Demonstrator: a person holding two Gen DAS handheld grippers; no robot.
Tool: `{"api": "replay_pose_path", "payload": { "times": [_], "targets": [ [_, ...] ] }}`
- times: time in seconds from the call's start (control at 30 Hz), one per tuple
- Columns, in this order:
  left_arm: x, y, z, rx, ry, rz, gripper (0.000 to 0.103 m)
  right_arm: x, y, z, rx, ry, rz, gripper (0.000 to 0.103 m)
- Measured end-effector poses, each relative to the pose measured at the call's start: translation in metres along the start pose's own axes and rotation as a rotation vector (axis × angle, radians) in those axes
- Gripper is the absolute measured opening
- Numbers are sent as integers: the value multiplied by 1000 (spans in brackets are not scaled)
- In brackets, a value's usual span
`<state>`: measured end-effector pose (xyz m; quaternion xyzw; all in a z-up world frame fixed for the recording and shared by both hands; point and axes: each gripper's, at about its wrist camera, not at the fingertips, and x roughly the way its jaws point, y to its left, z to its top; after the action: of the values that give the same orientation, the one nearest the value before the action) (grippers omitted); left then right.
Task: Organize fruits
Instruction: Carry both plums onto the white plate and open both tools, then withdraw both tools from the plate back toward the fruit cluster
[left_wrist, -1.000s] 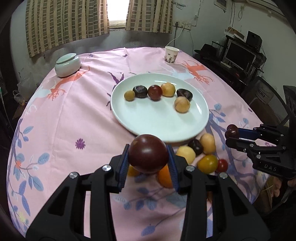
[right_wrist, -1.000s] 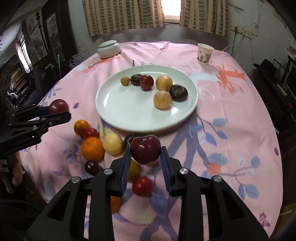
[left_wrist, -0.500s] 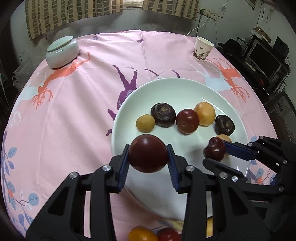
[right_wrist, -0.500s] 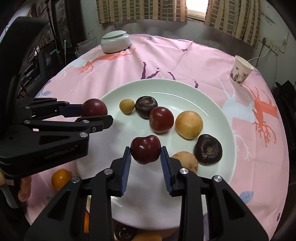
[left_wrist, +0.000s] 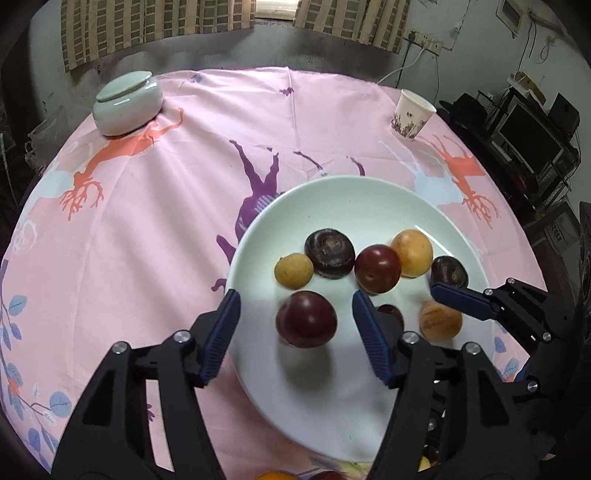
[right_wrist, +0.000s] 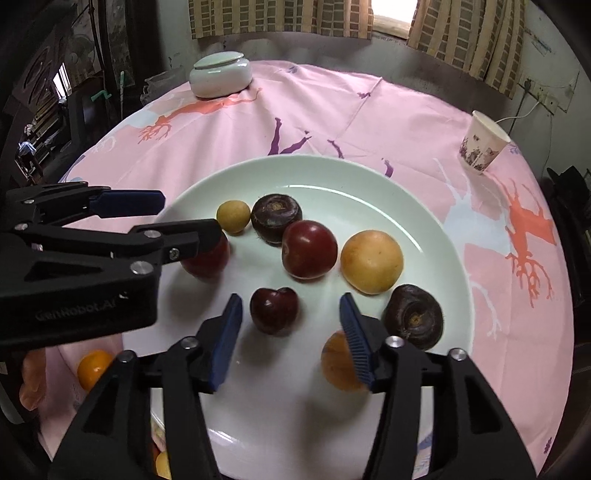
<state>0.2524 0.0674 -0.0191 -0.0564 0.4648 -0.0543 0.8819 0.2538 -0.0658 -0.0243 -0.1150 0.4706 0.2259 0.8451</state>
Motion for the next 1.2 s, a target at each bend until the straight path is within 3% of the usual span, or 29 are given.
{"api": "replay_pose_path", "payload": {
  "times": [0.13,0.23,0.3,0.33,0.5,0.63,0.83,1.1,1.2],
  "targets": [
    [-43,-2,-5,12,-89,0,87,-35,0,-5,-32,-73,-71,61],
    [-73,-5,-23,43,-141,-1,98,-60,-4,-21,-4,-93,-72,71],
    [-87,-5,-42,57,-150,-8,99,-74,-7,-34,41,-101,-51,96],
    [-91,-5,-51,60,-150,-8,99,-80,-8,-42,68,-104,-41,101],
    [-105,-2,-104,72,-157,5,99,-102,5,-78,70,-96,-56,102],
    [-108,-1,-144,89,-157,60,99,-121,24,-118,47,-107,-68,102],
    [-104,5,-174,52,-133,51,99,-125,54,-166,21,-94,-97,102],
    [-100,-1,-189,79,-112,68,99,-121,67,-195,41,-39,91,102],
    [-102,2,-190,70,-113,61,99,-115,66,-198,69,-11,91,102]
  ]
}}
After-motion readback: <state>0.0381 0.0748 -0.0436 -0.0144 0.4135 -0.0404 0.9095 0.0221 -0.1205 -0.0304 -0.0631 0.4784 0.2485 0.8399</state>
